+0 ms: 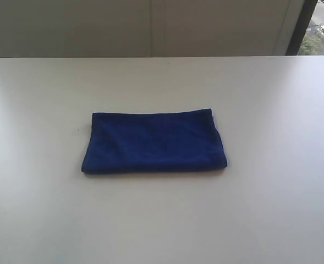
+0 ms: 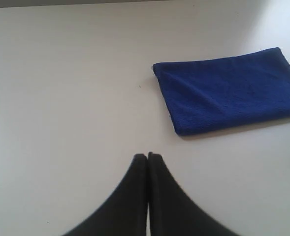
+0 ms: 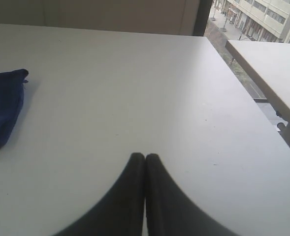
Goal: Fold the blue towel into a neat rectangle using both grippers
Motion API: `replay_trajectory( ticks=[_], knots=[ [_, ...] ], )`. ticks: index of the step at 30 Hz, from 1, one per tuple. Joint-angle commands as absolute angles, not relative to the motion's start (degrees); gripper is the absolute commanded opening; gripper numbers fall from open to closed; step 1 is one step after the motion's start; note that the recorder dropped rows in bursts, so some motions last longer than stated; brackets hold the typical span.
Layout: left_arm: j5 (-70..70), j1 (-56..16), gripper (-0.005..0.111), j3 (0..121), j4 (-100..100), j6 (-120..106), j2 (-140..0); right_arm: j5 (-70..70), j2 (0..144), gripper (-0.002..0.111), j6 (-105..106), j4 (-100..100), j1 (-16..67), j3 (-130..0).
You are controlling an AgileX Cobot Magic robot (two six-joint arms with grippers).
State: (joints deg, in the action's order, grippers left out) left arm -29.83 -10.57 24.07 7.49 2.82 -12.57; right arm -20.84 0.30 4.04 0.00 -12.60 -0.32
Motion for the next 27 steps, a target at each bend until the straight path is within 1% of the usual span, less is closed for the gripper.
replay_trajectory(
  ticks=[1, 4, 10, 14, 15, 20, 23, 27],
  knots=[
    [-30.00, -10.21, 0.000, 23.79, 6.55, 1.48, -11.03, -19.91, 0.00, 0.000, 4.06, 0.00, -13.01, 0.00],
    [-30.00, -8.41, 0.000, 23.79, 6.31, 1.24, -9.64, -19.91, 0.00, 0.000, 4.06, 0.00, -13.01, 0.00],
    [-29.84, -2.24, 0.000, 23.03, 4.62, 1.02, -5.15, -19.91, 0.00, 0.000, 4.06, 0.00, -13.01, 0.00],
    [-29.04, 1.61, 0.000, 19.07, 4.62, 1.02, -1.21, -19.91, 0.00, 0.000, 4.06, 0.00, -13.01, 0.00],
    [-26.60, 2.20, 0.000, 17.57, 4.62, 1.02, -0.33, -19.91, 0.00, 0.000, 4.06, 0.00, -13.01, 0.00],
    [-14.27, 3.33, 0.000, 11.38, 5.57, 1.65, 0.00, -19.91, 0.00, 0.000, 4.06, 0.00, -13.01, 0.00],
    [-11.77, 3.33, 0.000, 7.99, 5.69, 1.65, 0.00, -19.91, 0.00, 0.000, 4.06, 0.00, -13.01, 0.00],
    [-12.03, 3.33, 0.000, 4.25, 5.50, 1.26, 0.00, -19.91, 0.00, 0.000, 4.06, 0.00, -13.01, 0.00]
  ],
)
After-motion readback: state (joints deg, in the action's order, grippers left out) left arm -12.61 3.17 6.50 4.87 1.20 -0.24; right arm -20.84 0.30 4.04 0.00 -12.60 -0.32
